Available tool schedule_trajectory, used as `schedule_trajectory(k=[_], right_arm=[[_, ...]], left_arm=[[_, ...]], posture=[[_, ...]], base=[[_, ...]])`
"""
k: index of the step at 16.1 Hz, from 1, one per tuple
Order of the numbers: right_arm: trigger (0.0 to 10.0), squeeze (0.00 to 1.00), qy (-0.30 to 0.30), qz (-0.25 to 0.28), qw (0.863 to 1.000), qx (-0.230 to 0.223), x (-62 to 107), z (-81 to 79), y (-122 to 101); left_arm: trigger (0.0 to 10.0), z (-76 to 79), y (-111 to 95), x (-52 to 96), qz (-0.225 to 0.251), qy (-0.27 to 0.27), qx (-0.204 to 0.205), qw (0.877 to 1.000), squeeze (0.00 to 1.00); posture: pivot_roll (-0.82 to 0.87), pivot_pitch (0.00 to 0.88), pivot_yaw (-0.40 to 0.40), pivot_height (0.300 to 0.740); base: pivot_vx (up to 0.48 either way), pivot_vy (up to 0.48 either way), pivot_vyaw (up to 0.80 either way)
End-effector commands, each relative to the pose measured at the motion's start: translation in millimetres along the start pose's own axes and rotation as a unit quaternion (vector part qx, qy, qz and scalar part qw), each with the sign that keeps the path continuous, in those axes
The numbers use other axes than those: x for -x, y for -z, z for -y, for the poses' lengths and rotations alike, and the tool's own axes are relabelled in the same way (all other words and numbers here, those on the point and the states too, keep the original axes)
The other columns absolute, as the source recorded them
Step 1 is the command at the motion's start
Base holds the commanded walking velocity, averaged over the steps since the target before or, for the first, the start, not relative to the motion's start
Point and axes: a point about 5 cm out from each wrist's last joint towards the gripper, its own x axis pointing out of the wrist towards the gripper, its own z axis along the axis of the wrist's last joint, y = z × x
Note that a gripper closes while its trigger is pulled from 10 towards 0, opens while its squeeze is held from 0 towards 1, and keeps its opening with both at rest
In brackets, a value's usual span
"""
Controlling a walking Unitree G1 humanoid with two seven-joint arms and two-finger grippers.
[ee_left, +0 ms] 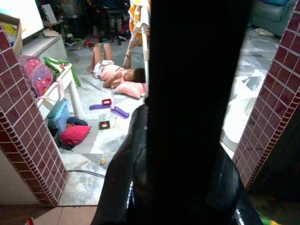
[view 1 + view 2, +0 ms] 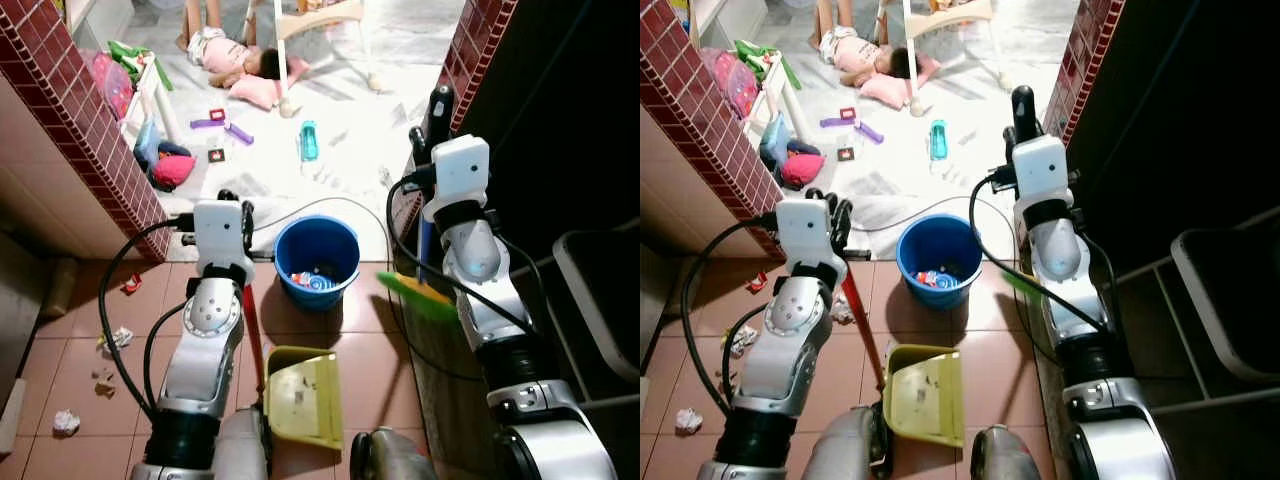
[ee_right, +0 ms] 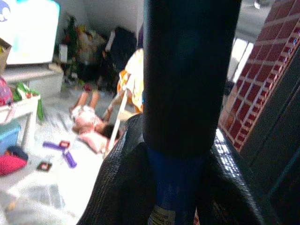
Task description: Sweep floor
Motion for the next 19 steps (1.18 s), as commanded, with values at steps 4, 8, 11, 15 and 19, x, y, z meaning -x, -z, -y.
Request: schedule_trajectory(k=[4,8,11,15,19], right_arm=[[10.0,0.0,-0.019,-0.006,0.997,-0.076,3.1,-2.6,-4.7],[10.0,0.0,-0.014,-0.036,0.994,-0.104,6.5,-5.7,0.6],[10.0,0.0,-0.008,-0.038,0.994,-0.102,4.3,-5.8,0.8],[10.0,0.0,-0.009,-0.056,0.993,-0.102,4.3,-9.7,3.1],[10.0,0.0,-0.001,-0.063,0.994,-0.088,2.1,-11.5,5.0]], left_arm=[[10.0,3.1,-4.8,0.2,0.007,0.006,0.002,1.0,0.0],[10.0,5.3,-6.3,-0.3,0.014,0.015,-0.004,1.0,0.0],[10.0,8.2,-5.1,0.8,0.01,0.023,-0.001,1.0,0.0],[10.0,12.5,-6.1,1.0,0.012,0.037,-0.001,0.999,0.0],[10.0,15.5,-6.3,1.9,0.011,0.047,-0.003,0.999,0.0]], posture=[[-0.06,0.055,0.007,0.74],[-0.06,0.057,0.006,0.74],[-0.06,0.057,0.006,0.74],[-0.05,0.061,0.007,0.74],[-0.05,0.067,0.006,0.74]], base=[[0.0,0.0,0.0],[0.0,0.143,0.0],[0.0,0.439,0.0],[0.0,0.452,0.0],[0.0,0.45,0.0]])
